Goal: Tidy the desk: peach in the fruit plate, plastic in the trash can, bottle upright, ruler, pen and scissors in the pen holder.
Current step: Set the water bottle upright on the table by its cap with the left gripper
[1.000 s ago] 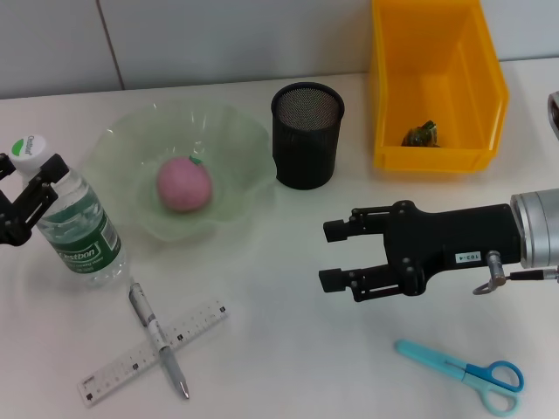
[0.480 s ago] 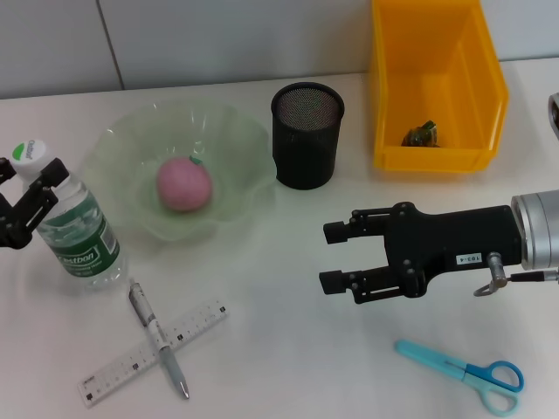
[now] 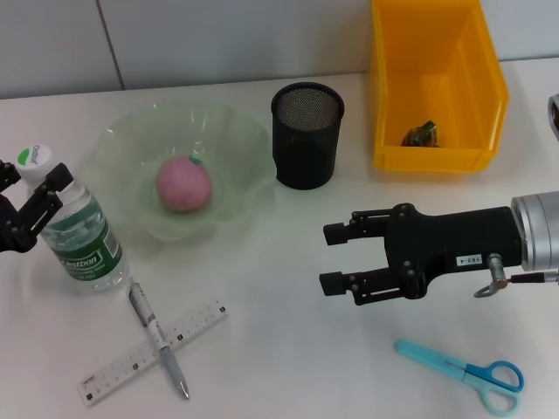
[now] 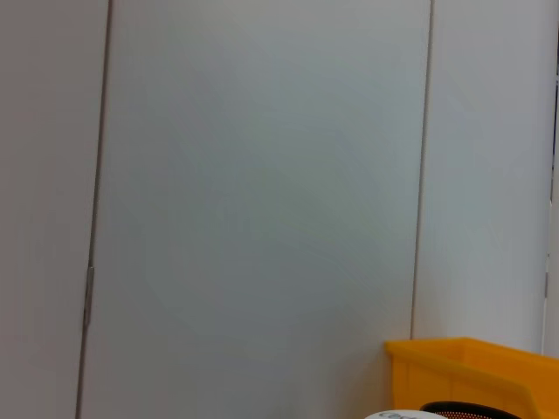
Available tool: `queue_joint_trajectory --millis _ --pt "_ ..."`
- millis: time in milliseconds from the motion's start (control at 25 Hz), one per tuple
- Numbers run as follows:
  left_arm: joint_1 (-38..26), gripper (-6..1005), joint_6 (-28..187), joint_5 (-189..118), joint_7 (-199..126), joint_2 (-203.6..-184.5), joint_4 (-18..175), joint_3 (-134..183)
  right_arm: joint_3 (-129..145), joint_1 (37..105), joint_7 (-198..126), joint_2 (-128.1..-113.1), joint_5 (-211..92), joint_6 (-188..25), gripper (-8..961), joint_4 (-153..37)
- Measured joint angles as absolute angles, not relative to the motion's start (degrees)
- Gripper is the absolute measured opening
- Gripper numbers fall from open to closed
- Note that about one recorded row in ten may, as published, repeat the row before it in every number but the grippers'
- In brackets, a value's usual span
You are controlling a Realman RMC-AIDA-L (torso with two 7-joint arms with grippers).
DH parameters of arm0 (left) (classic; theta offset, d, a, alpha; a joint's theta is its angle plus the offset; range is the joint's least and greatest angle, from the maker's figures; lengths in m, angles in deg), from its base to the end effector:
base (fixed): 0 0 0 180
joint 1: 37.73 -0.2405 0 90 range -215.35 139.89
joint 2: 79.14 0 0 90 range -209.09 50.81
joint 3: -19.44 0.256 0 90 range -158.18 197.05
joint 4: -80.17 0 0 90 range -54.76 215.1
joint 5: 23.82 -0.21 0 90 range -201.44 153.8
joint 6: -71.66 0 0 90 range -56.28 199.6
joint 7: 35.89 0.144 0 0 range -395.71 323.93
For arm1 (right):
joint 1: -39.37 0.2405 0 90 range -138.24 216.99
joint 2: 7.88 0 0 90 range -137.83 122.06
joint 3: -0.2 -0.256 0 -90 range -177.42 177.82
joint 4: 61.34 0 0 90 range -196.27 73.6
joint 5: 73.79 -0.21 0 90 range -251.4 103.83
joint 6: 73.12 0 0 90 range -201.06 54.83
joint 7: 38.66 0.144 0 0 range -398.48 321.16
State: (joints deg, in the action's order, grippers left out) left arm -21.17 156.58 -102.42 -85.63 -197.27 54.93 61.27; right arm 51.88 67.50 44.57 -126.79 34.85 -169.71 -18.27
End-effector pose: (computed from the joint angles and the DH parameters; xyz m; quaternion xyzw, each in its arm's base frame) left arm -0.3219 0.2890 0.0271 -0.8257 -0.1832 -0.3716 0.3829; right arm 0.2355 0.3090 -0.0062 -0.9534 0.1750 0.2439 0.0301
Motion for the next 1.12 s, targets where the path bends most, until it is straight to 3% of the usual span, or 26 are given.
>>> queue_joint_trajectory --millis 1120 --pt "-21.44 434 156.71 -102.48 -84.9 -197.26 55.47 61.27 52.24 67.68 45.36 -126.79 34.85 -169.79 752 -18.27"
